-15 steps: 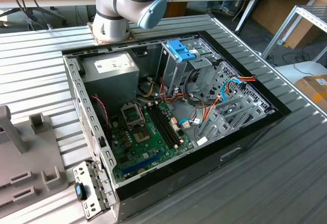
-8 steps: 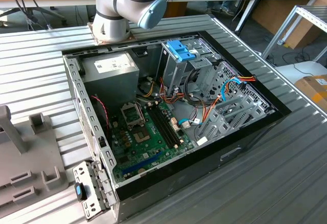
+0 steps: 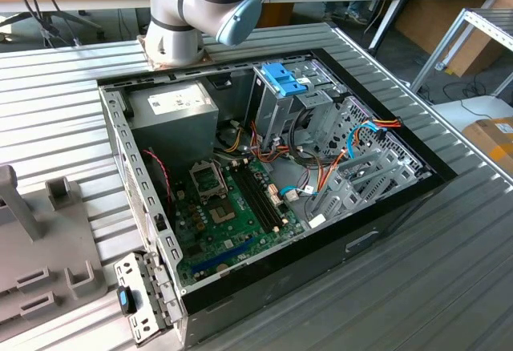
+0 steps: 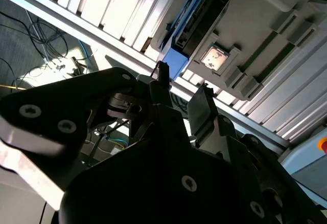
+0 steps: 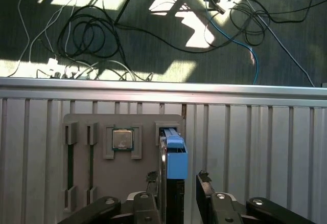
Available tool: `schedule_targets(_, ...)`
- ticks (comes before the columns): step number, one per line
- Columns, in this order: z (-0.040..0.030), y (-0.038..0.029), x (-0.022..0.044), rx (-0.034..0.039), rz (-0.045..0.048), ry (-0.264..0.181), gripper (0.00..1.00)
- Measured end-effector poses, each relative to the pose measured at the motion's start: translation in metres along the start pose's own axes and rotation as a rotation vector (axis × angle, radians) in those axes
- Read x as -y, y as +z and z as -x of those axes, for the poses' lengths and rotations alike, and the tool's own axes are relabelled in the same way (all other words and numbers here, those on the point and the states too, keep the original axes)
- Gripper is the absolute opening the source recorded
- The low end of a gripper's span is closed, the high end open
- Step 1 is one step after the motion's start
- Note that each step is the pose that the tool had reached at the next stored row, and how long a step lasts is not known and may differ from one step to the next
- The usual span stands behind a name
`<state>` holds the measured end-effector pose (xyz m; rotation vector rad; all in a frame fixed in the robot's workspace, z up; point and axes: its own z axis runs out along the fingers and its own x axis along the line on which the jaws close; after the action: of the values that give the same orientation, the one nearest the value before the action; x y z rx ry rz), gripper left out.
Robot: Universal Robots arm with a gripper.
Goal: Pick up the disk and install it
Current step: 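Pick up the disk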
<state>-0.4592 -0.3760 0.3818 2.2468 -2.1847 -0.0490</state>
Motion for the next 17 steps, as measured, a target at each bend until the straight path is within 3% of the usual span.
schedule_targets(9, 0.0000, 0.0003, 0.0000, 0.0001, -0.0001, 0.000, 0.42)
schedule_targets(12, -0.0001, 0.0057, 0.0002, 0.0000, 0.0001, 0.000, 0.42)
schedule_targets(17, -0.0001, 0.0079, 0.0002, 0.0000, 0.0000, 0.000, 0.42)
